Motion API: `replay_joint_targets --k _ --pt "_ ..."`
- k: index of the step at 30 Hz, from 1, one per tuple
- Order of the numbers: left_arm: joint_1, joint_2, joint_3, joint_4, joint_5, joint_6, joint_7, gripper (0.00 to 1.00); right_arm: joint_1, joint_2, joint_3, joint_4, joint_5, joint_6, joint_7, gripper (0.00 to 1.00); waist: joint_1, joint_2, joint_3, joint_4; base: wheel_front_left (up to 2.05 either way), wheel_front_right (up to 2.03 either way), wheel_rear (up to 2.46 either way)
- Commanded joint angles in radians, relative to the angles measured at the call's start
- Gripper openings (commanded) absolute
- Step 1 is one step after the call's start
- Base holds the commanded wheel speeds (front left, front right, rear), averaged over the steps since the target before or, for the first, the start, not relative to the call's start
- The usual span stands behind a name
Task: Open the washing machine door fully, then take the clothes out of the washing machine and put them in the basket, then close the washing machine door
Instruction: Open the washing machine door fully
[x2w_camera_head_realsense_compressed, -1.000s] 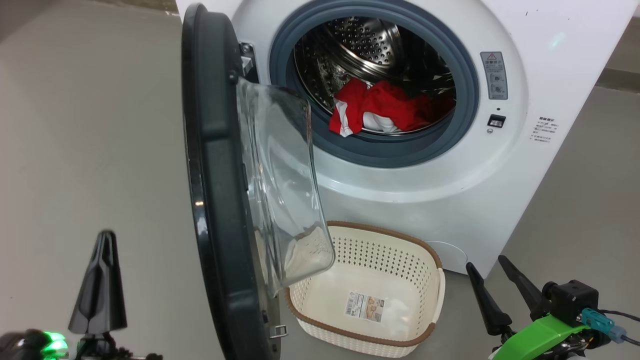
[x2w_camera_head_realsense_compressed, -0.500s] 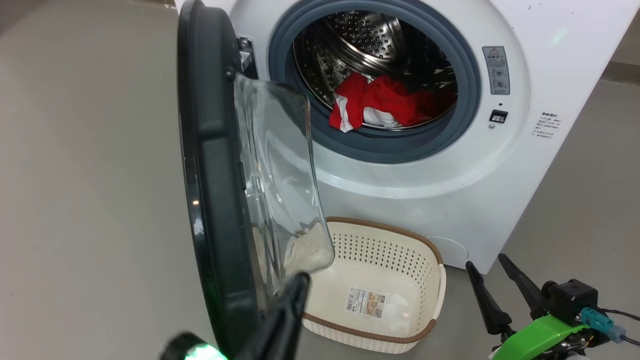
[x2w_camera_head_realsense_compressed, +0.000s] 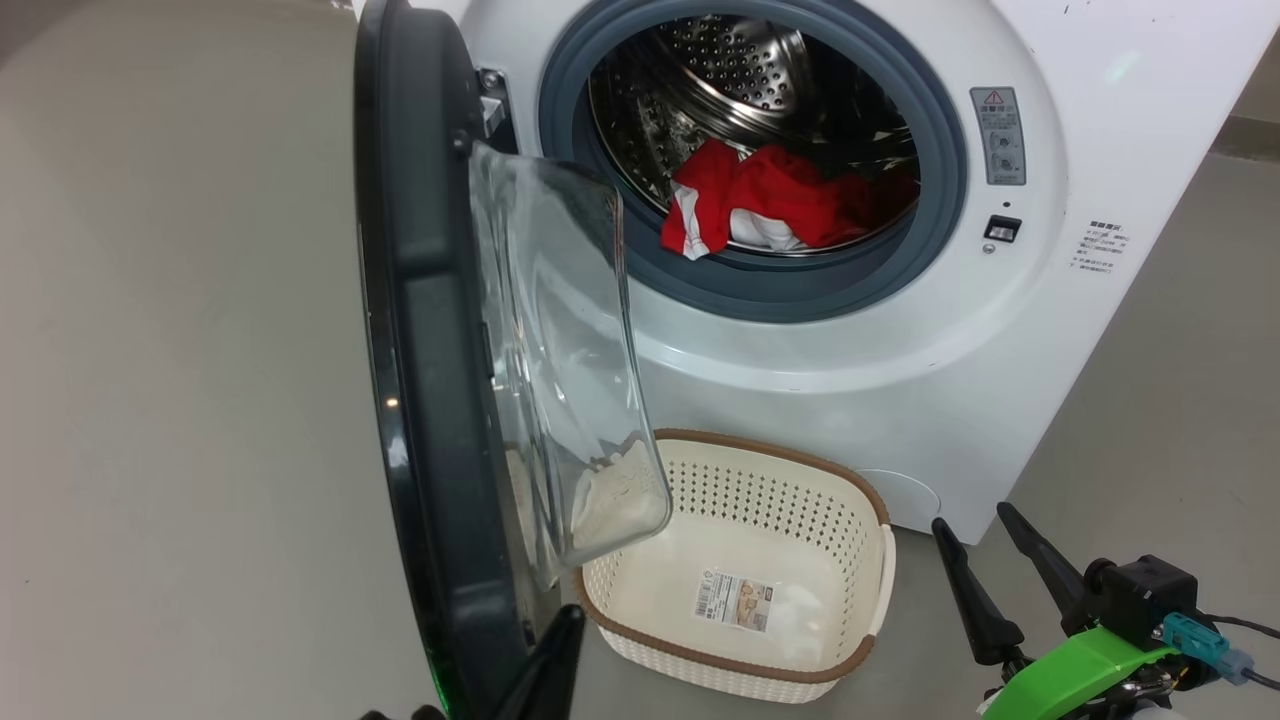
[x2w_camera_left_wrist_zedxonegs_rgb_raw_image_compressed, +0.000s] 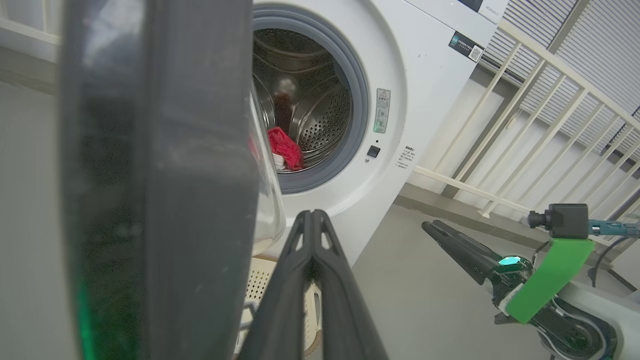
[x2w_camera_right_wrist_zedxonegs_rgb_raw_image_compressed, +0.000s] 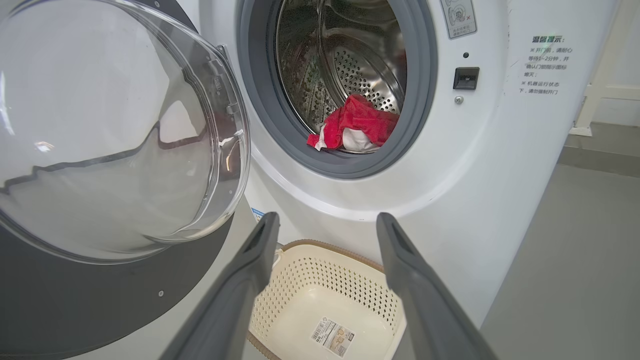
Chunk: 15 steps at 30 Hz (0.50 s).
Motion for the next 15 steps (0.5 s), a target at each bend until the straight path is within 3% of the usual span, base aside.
replay_joint_targets --k 1,15 --pt "-0.032 0.001 0.042 -0.014 -0.004 0.013 -0.011 0.00 -0.031 -0.008 0.011 -0.027 -0.008 0.006 -0.012 1.00 0.0000 0.0000 0.000 0.002 0.00 0.00 0.00" --pt "-0.016 0.035 0.131 0.013 -0.015 0.068 -0.040 0.00 -0.024 -0.005 0.012 -0.034 -0.008 0.006 -0.012 1.00 0.0000 0.0000 -0.008 0.027 0.00 0.00 0.00"
